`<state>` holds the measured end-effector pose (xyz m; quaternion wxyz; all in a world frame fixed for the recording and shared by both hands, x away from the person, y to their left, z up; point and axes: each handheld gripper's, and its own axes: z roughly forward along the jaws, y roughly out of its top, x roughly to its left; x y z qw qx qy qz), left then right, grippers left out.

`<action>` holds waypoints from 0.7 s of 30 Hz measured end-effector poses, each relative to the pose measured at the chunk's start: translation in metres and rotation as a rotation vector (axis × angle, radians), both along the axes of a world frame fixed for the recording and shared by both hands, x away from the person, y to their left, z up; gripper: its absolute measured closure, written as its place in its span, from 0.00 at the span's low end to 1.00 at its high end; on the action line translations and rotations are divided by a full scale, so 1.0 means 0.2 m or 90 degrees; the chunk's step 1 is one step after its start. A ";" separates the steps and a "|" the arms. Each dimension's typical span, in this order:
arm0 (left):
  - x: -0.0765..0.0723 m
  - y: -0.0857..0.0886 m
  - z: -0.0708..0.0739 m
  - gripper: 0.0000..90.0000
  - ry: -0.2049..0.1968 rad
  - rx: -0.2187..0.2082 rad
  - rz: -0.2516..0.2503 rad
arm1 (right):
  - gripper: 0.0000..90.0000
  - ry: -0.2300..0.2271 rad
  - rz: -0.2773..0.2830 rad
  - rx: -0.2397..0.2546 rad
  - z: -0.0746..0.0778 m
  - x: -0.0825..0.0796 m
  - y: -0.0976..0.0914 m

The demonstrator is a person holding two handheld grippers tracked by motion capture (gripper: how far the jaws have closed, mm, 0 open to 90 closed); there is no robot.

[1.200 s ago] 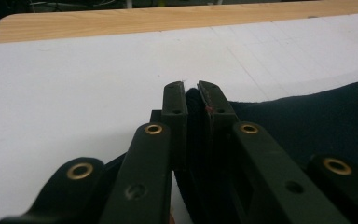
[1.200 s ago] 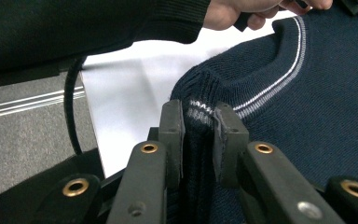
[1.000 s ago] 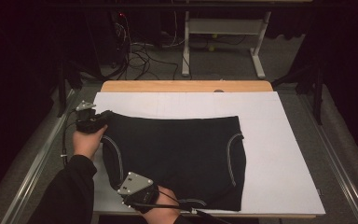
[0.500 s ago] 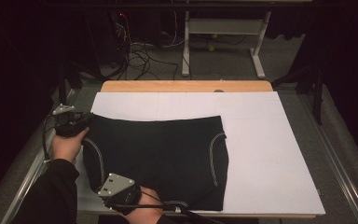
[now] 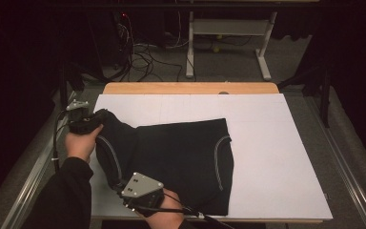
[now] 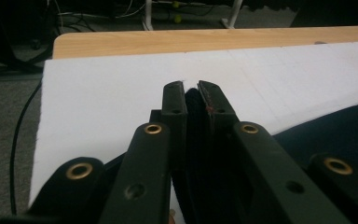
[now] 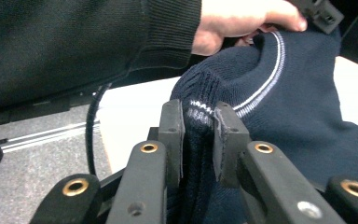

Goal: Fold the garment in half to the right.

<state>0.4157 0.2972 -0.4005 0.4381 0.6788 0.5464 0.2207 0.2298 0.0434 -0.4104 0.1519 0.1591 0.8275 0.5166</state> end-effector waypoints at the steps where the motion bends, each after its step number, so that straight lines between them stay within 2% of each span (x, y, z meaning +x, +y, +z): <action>1: 0.00 -0.01 0.01 0.87 -0.001 0.001 -0.002 | 0.85 -0.005 -0.005 0.006 0.01 0.00 -0.03; 4: 0.03 -0.09 0.04 0.87 -0.012 0.014 -0.016 | 0.85 -0.012 -0.017 0.015 0.02 0.01 -0.12; 7: 0.05 -0.16 0.06 0.86 -0.012 0.014 -0.022 | 0.85 -0.016 -0.035 0.021 0.02 0.01 -0.21; 11: 0.07 -0.30 0.07 0.86 -0.015 0.016 -0.037 | 0.85 -0.013 -0.060 0.021 -0.01 0.01 -0.33; 18: 0.10 -0.55 0.08 0.86 -0.017 0.028 -0.076 | 0.85 -0.011 -0.077 0.014 -0.06 -0.01 -0.49; 21: 0.11 -0.62 0.08 0.86 -0.016 0.034 -0.083 | 0.85 -0.009 -0.084 0.012 -0.08 -0.01 -0.55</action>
